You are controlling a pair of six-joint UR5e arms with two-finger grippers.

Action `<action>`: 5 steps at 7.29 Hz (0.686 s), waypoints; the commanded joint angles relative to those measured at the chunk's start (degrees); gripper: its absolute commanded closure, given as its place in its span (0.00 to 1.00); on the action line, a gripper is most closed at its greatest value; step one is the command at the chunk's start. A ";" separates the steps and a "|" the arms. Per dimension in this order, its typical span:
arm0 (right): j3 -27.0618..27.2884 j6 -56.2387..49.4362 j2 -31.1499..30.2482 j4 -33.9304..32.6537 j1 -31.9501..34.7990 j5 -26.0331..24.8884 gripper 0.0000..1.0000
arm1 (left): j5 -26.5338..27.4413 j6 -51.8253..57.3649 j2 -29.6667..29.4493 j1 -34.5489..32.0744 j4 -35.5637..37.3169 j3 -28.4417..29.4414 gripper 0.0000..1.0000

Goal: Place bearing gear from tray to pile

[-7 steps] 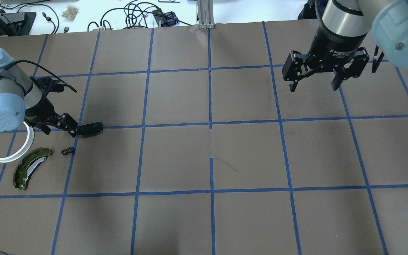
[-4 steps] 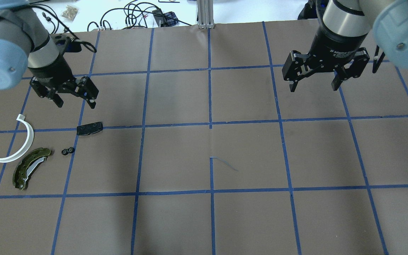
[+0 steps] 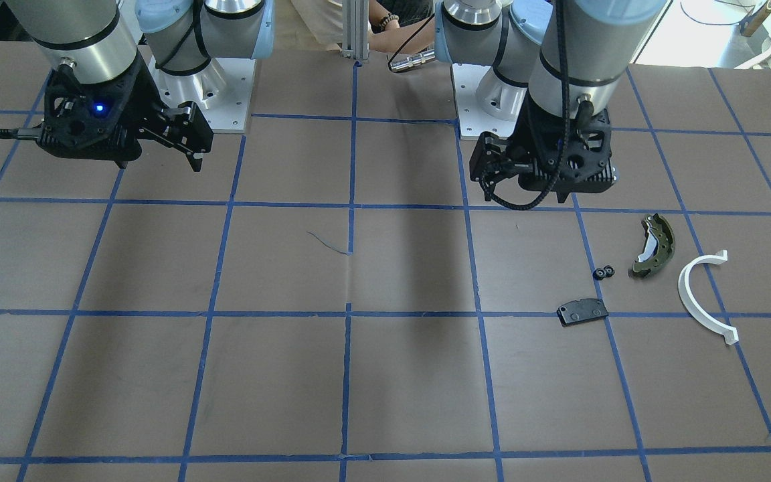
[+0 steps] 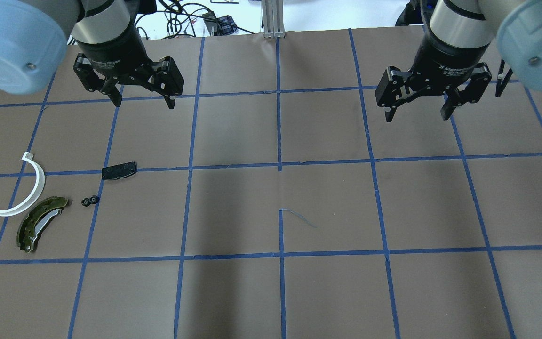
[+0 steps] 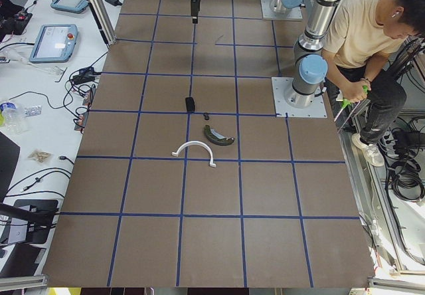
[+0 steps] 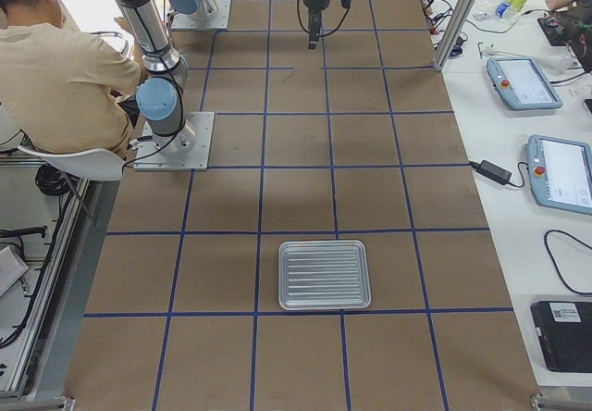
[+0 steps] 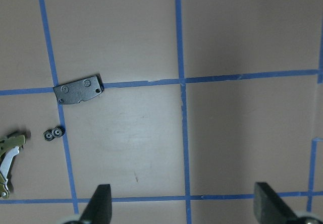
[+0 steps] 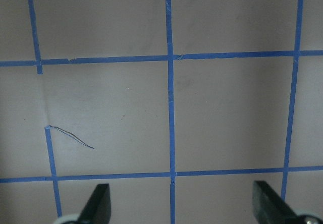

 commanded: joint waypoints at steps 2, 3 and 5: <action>0.00 -0.11 0.06 0.02 -0.12 -0.29 0.00 | -1.92 -0.26 2.71 2.33 -5.66 0.18 0.00; 0.00 -0.20 0.06 -0.06 -0.12 -0.47 0.00 | -3.06 -0.35 3.15 4.26 -6.19 0.09 0.00; 0.00 -0.11 -0.03 0.02 -0.12 -0.47 0.00 | -4.92 0.52 2.72 4.90 -6.54 0.01 0.00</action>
